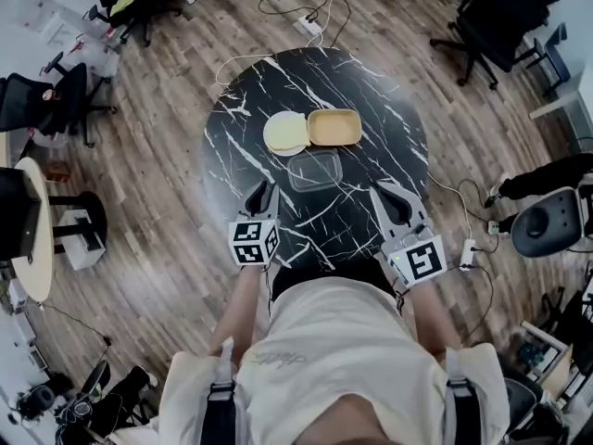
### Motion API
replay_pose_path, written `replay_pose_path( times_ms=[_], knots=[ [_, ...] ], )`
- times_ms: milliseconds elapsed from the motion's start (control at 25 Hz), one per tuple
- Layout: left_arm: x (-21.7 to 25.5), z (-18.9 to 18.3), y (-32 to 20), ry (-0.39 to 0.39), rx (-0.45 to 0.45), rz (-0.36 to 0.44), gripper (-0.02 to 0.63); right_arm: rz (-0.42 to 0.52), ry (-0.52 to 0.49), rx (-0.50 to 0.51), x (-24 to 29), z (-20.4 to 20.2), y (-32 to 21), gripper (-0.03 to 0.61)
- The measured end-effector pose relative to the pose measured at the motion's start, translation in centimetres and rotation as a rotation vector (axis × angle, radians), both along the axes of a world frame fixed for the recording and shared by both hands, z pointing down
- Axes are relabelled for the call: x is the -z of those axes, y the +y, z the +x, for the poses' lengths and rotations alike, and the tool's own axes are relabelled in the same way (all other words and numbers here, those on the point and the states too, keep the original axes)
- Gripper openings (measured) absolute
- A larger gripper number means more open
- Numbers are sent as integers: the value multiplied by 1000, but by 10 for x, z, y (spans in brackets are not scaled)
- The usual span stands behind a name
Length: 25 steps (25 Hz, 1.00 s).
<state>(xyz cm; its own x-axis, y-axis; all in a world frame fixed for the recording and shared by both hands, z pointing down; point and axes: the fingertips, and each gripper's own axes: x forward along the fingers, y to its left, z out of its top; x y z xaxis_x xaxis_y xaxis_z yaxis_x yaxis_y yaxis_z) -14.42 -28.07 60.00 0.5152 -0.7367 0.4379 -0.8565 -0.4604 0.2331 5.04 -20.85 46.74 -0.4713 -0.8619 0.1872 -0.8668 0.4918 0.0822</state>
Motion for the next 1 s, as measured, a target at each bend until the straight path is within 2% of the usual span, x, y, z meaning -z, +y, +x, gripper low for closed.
replay_pose_path(
  times_ms=[160,320,680,1000],
  knots=[
    [-39,4,-11,-5,19,-89,95,-54,0,17,-18,5,-9,5],
    [-84,9,-19,-73,32,-178,95,-78,-5,49,-33,15,-22,5],
    [-157,16,-26,-148,56,-346,95,-126,-29,78,-57,36,-49,6],
    [-195,24,-27,-142,87,-445,95,-158,-39,102,-73,39,-61,6]
  ],
)
